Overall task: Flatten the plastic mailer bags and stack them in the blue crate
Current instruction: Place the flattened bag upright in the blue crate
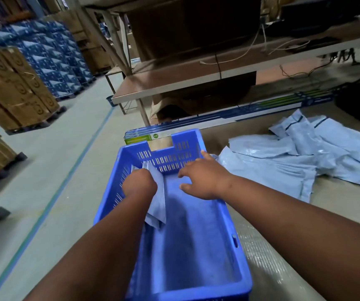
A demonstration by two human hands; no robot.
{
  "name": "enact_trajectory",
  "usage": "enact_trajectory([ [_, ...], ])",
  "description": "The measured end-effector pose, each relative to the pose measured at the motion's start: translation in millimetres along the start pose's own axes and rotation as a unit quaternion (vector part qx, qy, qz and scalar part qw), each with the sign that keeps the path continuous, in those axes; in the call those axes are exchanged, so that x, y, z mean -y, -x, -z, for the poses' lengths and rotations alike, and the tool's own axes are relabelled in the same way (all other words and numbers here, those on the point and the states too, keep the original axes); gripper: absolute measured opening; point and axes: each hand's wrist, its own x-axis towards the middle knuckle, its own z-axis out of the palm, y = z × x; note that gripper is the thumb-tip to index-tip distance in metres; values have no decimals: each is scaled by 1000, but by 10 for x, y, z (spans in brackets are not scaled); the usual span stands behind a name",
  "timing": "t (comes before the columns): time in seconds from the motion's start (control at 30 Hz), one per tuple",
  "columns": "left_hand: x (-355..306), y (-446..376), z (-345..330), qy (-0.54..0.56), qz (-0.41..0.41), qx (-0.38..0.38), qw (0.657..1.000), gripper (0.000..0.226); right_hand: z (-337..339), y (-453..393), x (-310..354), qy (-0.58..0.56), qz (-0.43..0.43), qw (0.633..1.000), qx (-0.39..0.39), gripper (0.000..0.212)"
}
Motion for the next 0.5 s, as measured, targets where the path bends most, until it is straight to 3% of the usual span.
enact_trajectory([
  [0.13, 26, -47, -69, 6, 1, -26, 1000, 64, 1, -7, -7, 3, 4, 1000, 2, 45],
  [0.3, -70, 40, 118, 57, -8, -82, 995, 19, 14, -12, -31, -25, 18, 1000, -7, 42],
  [0.5, -684, 346, 616, -20, -175, -163, 971, 21, 191, 158, -370, -151, 17, 982, -109, 33],
])
